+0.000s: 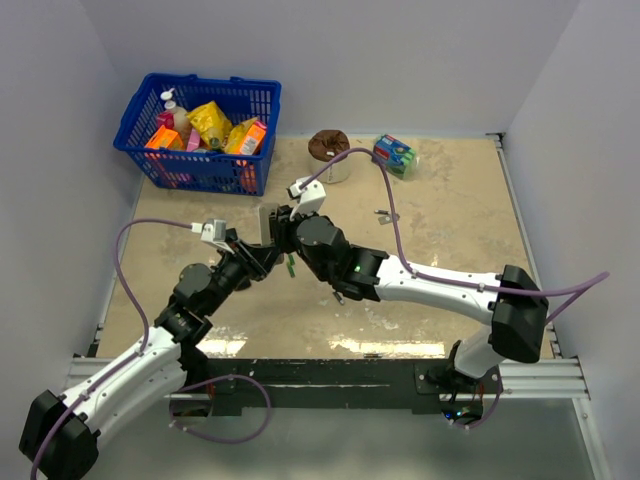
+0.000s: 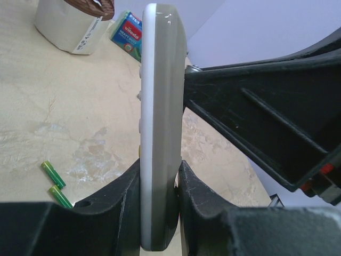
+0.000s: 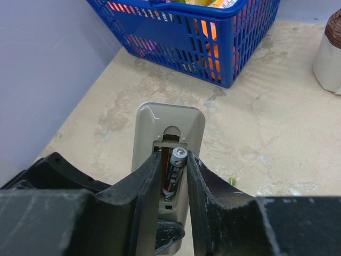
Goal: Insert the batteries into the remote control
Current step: Load the battery into the remote control.
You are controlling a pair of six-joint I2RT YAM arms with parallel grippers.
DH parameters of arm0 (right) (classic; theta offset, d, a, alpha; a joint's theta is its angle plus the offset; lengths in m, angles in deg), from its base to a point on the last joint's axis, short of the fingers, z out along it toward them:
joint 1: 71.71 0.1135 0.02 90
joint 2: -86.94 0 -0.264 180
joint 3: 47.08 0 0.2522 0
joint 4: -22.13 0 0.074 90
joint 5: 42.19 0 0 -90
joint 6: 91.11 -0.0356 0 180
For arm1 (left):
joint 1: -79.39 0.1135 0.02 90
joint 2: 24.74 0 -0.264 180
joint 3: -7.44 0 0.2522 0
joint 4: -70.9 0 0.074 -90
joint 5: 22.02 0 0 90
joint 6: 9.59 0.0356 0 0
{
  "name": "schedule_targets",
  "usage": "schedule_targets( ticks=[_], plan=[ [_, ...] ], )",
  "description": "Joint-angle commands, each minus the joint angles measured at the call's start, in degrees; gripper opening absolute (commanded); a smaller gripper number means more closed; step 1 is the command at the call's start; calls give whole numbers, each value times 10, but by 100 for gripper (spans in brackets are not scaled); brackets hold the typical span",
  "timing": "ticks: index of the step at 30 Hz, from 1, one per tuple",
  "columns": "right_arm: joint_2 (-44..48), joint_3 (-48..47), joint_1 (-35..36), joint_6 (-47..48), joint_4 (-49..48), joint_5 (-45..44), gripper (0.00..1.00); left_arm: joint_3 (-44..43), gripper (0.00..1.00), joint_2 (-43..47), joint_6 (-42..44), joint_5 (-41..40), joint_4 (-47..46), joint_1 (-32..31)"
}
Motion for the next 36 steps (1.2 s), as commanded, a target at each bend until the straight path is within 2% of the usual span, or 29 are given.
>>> schedule_targets(
  ticks=[1, 12, 19, 26, 36],
  plan=[
    [-10, -25, 1, 3, 7, -17, 30, -33, 0, 4, 12, 25, -49, -2],
    [-5, -26, 1, 9, 6, -13, 31, -31, 0, 3, 8, 32, -51, -2],
    [-2, -38, 1, 23, 5, 10, 39, -30, 0, 1, 1, 35, -53, -2],
    [3, -45, 1, 32, 6, 20, 40, -28, 0, 1, -6, 38, -55, -1],
    [19, -82, 1, 69, 53, 25, 54, -32, 0, -7, -12, 42, -45, -2]
  ],
)
